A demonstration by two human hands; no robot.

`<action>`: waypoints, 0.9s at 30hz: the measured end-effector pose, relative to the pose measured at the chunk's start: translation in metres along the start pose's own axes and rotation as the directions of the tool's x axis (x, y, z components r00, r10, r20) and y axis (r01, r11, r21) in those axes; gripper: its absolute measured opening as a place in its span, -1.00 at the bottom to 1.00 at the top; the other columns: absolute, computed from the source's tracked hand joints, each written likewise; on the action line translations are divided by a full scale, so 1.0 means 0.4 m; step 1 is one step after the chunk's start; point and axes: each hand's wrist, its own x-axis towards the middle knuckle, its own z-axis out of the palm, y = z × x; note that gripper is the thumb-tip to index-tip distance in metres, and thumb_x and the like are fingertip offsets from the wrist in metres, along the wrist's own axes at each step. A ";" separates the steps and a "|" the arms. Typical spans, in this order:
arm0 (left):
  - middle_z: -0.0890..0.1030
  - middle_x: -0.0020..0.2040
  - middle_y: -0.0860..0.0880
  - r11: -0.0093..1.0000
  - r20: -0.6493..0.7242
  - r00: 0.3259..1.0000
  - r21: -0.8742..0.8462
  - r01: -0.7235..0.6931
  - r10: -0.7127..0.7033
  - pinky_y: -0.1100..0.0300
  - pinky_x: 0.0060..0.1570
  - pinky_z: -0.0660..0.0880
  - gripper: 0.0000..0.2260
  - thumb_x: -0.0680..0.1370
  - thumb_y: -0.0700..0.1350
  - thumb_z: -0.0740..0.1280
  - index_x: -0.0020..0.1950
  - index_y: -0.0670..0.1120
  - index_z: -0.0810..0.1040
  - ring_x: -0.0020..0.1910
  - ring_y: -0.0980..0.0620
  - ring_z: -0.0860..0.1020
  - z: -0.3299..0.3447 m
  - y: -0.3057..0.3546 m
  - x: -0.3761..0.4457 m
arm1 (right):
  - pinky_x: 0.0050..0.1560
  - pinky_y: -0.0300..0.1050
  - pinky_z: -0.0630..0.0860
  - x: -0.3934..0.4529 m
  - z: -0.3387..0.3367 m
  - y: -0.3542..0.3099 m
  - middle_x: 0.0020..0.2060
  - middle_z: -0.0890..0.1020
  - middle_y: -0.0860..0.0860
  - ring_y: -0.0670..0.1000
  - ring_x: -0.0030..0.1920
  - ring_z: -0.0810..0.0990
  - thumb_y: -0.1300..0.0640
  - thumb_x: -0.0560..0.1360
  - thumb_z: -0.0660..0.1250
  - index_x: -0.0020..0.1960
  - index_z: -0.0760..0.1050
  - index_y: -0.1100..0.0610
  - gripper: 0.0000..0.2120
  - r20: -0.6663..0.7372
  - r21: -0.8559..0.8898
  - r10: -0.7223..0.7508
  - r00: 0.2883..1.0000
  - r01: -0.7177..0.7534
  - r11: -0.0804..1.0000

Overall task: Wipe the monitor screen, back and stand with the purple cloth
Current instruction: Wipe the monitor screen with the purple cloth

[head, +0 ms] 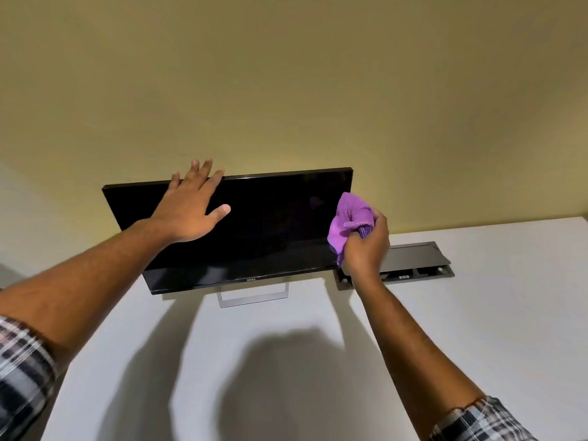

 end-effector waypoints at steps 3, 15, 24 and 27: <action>-0.20 0.66 -0.05 0.976 -0.044 0.998 -0.216 0.040 -0.051 -0.15 0.57 -0.22 -0.28 0.66 0.14 0.19 0.66 -0.03 -0.14 0.61 -0.08 -0.28 -0.014 0.069 -0.028 | 0.31 -0.09 0.53 -0.074 0.043 -0.070 0.32 0.55 -0.01 0.02 0.32 0.54 0.42 0.48 0.33 0.43 0.45 0.06 -0.43 0.006 0.054 -0.125 0.992 0.124 0.991; 0.69 0.09 -0.23 -0.181 0.263 0.893 -0.961 0.209 -0.366 -0.11 0.18 0.59 -0.74 0.59 -0.11 0.36 0.22 -0.22 0.59 0.05 -0.14 0.69 -0.006 0.172 -0.188 | 0.57 0.02 0.29 -0.338 0.239 -0.148 0.55 0.32 0.13 0.04 0.58 0.30 0.38 0.39 0.16 0.64 0.20 0.24 -0.21 0.632 0.134 -0.481 0.607 0.526 0.840; 0.64 0.09 -0.11 0.195 -0.028 0.659 -0.964 0.181 -0.752 -0.02 0.08 0.60 -0.78 0.61 -0.19 0.31 0.26 -0.09 0.49 0.05 -0.13 0.64 -0.011 -0.114 -0.306 | 0.66 0.04 0.07 -0.344 0.354 -0.256 0.65 0.22 -0.01 -0.02 0.68 0.02 0.16 0.47 0.26 0.67 0.19 0.11 -0.23 0.744 0.010 -0.470 0.474 0.696 0.718; 0.57 0.26 -0.09 0.321 -0.161 0.568 -0.927 0.193 -0.807 0.10 0.19 0.49 -0.60 0.64 -0.21 0.28 0.49 -0.09 0.37 0.18 -0.09 0.55 -0.020 -0.176 -0.344 | 0.66 0.20 0.06 -0.326 0.414 -0.309 0.64 0.25 0.05 0.04 0.68 0.05 0.13 0.60 0.30 0.66 0.20 0.14 -0.34 0.717 -0.085 -0.539 0.442 0.823 0.562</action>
